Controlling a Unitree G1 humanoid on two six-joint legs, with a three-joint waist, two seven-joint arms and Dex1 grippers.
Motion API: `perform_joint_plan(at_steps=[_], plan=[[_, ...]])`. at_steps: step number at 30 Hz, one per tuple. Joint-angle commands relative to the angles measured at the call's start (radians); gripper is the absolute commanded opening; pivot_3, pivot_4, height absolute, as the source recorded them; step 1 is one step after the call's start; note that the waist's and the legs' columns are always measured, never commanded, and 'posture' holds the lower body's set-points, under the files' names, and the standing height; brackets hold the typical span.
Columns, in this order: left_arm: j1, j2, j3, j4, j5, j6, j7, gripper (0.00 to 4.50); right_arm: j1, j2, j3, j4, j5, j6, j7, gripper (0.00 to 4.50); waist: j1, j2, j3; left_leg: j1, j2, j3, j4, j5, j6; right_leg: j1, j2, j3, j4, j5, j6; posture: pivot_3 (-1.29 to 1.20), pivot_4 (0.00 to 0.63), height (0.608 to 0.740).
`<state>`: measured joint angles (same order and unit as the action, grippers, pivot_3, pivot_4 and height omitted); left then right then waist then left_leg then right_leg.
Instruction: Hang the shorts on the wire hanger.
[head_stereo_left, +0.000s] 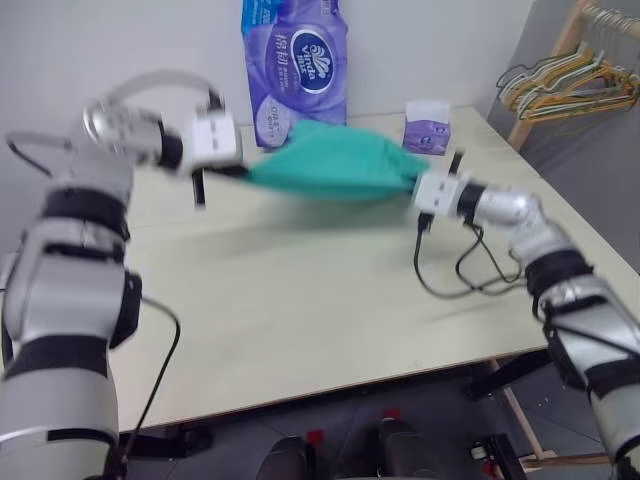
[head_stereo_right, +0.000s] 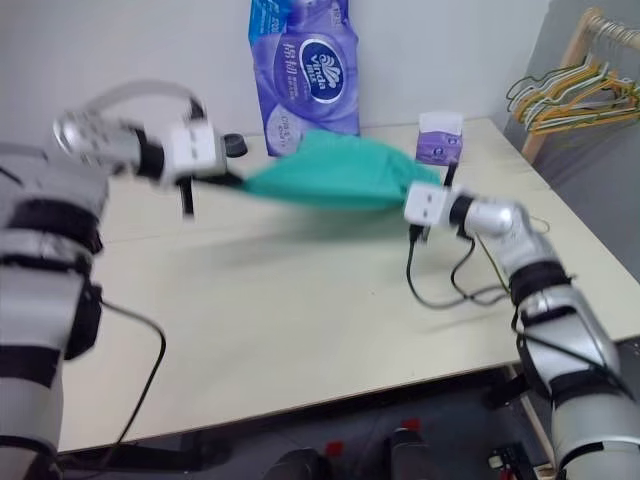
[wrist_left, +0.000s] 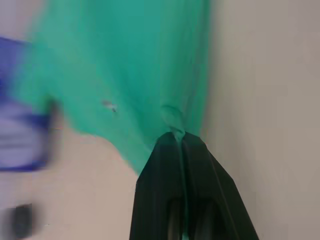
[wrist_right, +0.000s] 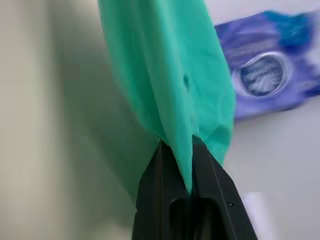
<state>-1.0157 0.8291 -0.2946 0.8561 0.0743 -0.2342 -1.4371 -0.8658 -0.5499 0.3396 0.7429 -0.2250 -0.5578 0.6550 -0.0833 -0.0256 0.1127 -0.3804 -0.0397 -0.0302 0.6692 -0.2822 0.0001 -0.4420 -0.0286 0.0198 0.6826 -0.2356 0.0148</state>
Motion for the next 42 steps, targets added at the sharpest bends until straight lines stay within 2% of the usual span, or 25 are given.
perform_joint_plan(at_steps=[1, 3, 5, 8, 9, 13, 15, 21, 33, 36, 42], plan=[[0.289, 0.151, 0.046, -0.39, -0.111, 0.249, -0.14, 0.05, 0.159, -0.036, -0.045, -0.277, 0.045, 0.136, 0.041, 0.0, -0.01, 0.0, 0.0, 0.0, 0.001, -0.001, 0.0, 0.0, 0.0, 0.0, 0.001, 0.0, -0.001, 0.0, 0.0, 0.01, 0.051, 0.74], [0.409, 0.191, 0.074, -0.569, -0.169, 0.38, -0.149, 0.05, 0.243, -0.052, -0.056, -0.406, 0.053, 0.203, 0.074, 0.0, -0.005, 0.0, 0.0, -0.004, 0.005, -0.003, 0.002, -0.003, -0.004, -0.002, 0.004, -0.002, -0.001, -0.001, -0.001, 0.01, 0.054, 0.74], [0.56, 0.24, 0.092, -0.78, -0.255, 0.522, -0.166, 0.05, 0.345, -0.088, -0.057, -0.546, 0.055, 0.248, 0.122, 0.0, 0.002, 0.0, 0.0, -0.018, 0.006, -0.008, 0.011, -0.005, -0.007, -0.01, 0.006, -0.005, -0.001, -0.001, -0.001, 0.0, 0.057, 0.74], [0.685, 0.282, 0.108, -0.982, -0.345, 0.653, -0.163, 0.05, 0.435, -0.146, -0.056, -0.688, 0.072, 0.296, 0.188, 0.0, 0.025, 0.0, -0.001, -0.014, 0.005, -0.008, 0.012, -0.007, -0.004, -0.006, 0.005, -0.004, -0.002, 0.0, -0.001, 0.0, 0.059, 0.74], [0.701, 0.286, 0.111, -1.021, -0.367, 0.682, -0.16, 0.05, 0.461, -0.171, -0.058, -0.731, 0.087, 0.314, 0.216, 0.0, 0.035, 0.0, -0.001, -0.006, 0.004, -0.007, 0.012, -0.008, -0.002, 0.002, 0.005, -0.004, -0.003, -0.001, -0.001, -0.01, 0.061, 0.74], [0.739, 0.3, 0.119, -1.118, -0.423, 0.756, -0.163, 0.05, 0.525, -0.241, -0.069, -0.841, 0.131, 0.367, 0.29, 0.0, 0.065, 0.0, -0.001, 0.014, 0.002, -0.008, 0.011, -0.009, 0.0, 0.024, 0.009, -0.006, -0.007, -0.003, 0.001, -0.01, 0.065, 0.74], [0.771, 0.31, 0.108, -1.169, -0.445, 0.774, -0.17, 0.05, 0.584, -0.307, -0.089, -0.917, 0.179, 0.405, 0.356, 0.0, 0.071, 0.0, -0.001, 0.02, 0.002, -0.008, 0.011, -0.01, 0.002, 0.031, 0.009, -0.006, -0.009, -0.007, 0.006, -0.02, 0.065, 0.74], [0.805, 0.305, 0.096, -1.203, -0.463, 0.788, -0.161, 0.05, 0.708, -0.406, -0.135, -1.07, 0.262, 0.532, 0.433, 0.0, 0.078, 0.0, -0.001, 0.02, 0.002, -0.008, 0.011, -0.012, 0.004, 0.031, 0.007, -0.005, -0.009, -0.006, 0.004, -0.03, 0.065, 0.74], [0.85, 0.306, 0.073, -1.284, -0.487, 0.815, -0.145, 0.05, 0.726, -0.412, -0.114, -1.135, 0.272, 0.632, 0.487, 0.0, 0.077, -0.001, -0.001, 0.02, 0.002, -0.007, 0.011, -0.012, 0.003, 0.031, 0.007, -0.005, -0.01, -0.007, 0.004, -0.04, 0.064, 0.74], [0.855, 0.284, 0.06, -1.292, -0.474, 0.822, -0.107, 0.66, 0.717, -0.42, -0.12, -1.149, 0.288, 0.658, 0.514, 0.63, 0.078, -0.001, -0.001, 0.02, 0.002, -0.007, 0.011, -0.012, 0.003, 0.031, 0.007, -0.005, -0.01, -0.007, 0.004, -0.04, 0.064, 0.74], [0.846, 0.268, 0.071, -1.303, -0.507, 0.86, -0.081, 2.52, 0.725, -0.494, -0.155, -1.19, 0.324, 0.696, 0.586, 2.73, 0.079, -0.001, -0.001, 0.02, 0.002, -0.007, 0.011, -0.012, 0.003, 0.032, 0.006, -0.005, -0.011, -0.009, 0.008, -0.03, 0.066, 0.74]])
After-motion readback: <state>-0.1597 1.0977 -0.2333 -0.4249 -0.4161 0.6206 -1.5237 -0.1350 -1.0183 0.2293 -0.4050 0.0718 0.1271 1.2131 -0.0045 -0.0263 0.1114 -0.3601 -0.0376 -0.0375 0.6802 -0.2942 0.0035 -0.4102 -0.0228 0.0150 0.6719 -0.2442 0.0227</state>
